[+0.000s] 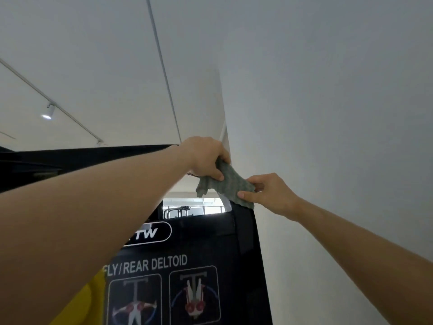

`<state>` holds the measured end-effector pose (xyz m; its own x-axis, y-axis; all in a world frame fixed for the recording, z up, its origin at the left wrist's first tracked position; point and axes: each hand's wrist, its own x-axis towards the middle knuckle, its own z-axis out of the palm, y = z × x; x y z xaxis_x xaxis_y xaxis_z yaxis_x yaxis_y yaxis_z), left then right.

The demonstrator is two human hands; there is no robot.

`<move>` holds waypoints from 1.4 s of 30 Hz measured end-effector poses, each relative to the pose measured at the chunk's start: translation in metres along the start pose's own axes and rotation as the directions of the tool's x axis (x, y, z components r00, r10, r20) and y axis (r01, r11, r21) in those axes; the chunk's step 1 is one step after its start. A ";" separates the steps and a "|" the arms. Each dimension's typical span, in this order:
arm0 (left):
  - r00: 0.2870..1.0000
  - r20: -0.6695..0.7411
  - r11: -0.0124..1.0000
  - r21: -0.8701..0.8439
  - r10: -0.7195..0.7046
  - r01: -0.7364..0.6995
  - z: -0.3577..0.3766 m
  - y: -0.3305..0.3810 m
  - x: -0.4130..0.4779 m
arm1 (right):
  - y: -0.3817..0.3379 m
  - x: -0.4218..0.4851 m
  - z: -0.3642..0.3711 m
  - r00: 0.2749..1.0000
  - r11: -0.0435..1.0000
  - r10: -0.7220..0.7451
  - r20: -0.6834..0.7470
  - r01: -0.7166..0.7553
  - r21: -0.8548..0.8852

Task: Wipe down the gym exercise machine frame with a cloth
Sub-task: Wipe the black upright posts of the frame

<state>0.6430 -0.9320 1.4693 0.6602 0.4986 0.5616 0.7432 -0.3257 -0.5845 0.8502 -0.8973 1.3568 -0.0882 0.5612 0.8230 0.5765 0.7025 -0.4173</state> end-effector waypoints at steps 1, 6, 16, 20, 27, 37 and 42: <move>1.000 0.002 1.000 0.010 0.018 -0.018 0.002 0.006 0.001 | 0.006 -0.010 0.001 1.000 0.998 0.023 -0.010 -0.022 0.057; 0.992 0.027 0.988 0.085 0.125 -0.127 0.015 0.035 -0.001 | 0.023 -0.051 0.010 0.992 0.978 0.122 -0.026 -0.115 0.172; 0.976 -0.106 0.979 -0.058 0.191 -0.197 0.047 0.061 -0.035 | 0.002 -0.077 0.027 0.977 0.993 0.032 -0.211 -0.007 0.120; 0.993 0.017 0.993 -0.039 0.116 -0.115 0.043 0.049 -0.051 | -0.004 -0.071 0.041 0.949 0.972 -0.225 -0.221 0.203 -0.118; 0.915 0.374 0.988 0.080 -0.152 0.131 0.031 0.008 -0.084 | -0.017 -0.061 0.074 0.886 0.762 -0.462 0.039 0.419 -0.493; 0.812 0.496 0.950 0.110 -0.308 0.293 0.034 -0.027 -0.102 | -0.060 -0.034 0.116 0.906 0.733 -0.376 0.196 0.420 -0.535; 0.819 0.475 0.940 0.064 -0.323 0.334 0.039 -0.031 -0.103 | -0.063 -0.029 0.119 0.906 0.702 -0.378 0.189 0.414 -0.580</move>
<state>0.5474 -0.9418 1.4070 0.2488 0.8949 0.3706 0.9125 -0.0883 -0.3994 0.7195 -0.9063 1.3132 -0.4514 0.3258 0.8307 0.8393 0.4713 0.2712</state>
